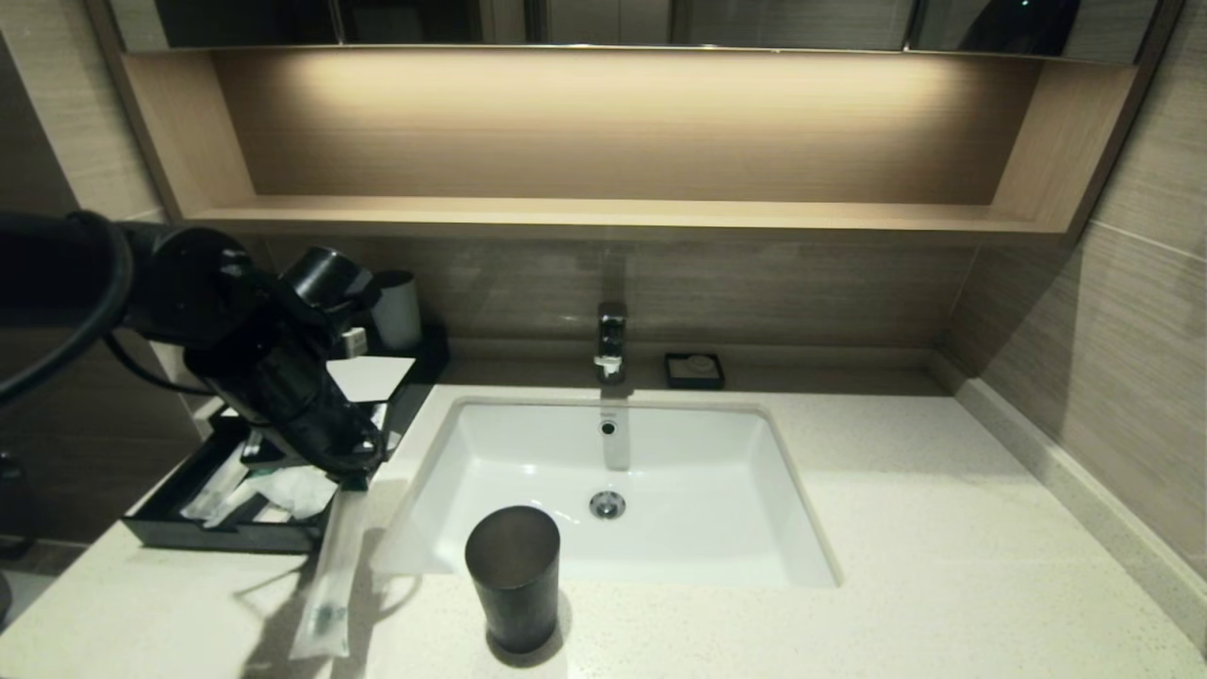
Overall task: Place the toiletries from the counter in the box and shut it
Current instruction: Pick up the bathroom toiletry, then place the bathroom toiletry into the drawer
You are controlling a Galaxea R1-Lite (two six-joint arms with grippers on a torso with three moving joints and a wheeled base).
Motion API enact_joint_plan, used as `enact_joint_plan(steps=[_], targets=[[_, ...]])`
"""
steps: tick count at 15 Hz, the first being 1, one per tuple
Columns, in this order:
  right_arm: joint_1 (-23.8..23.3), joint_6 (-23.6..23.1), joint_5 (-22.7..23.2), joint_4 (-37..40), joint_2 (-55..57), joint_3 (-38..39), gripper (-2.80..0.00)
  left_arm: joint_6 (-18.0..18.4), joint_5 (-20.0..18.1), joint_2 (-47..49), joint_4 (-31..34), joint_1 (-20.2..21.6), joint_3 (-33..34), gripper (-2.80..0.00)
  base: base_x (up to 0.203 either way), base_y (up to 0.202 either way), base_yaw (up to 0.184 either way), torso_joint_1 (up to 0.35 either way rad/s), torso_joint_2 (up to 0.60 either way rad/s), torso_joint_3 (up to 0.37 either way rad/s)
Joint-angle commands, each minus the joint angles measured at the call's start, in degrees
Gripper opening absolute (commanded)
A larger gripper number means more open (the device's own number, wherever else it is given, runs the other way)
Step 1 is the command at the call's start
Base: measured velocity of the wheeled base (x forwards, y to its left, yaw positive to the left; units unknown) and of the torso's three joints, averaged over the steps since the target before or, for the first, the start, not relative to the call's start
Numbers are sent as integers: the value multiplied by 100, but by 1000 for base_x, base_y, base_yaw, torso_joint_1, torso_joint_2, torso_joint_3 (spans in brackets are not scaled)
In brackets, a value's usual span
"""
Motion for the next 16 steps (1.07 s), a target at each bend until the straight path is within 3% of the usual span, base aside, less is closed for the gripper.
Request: enact_joint_plan(steps=[1,10,16], targets=[[0,3,2,-2,9,-7,-280,230,16,-189,15,354,2,-280,0,0,0,0,0,0],[0,3,2,-2,9,-8,-280,1179,17,-234,-367,1745,-7,-280,0,0,0,0,0,0],[0,3,2,-2,9,0,-280,1403,17,103,-658,2123,2,-280,0,0,0,0,0,0]])
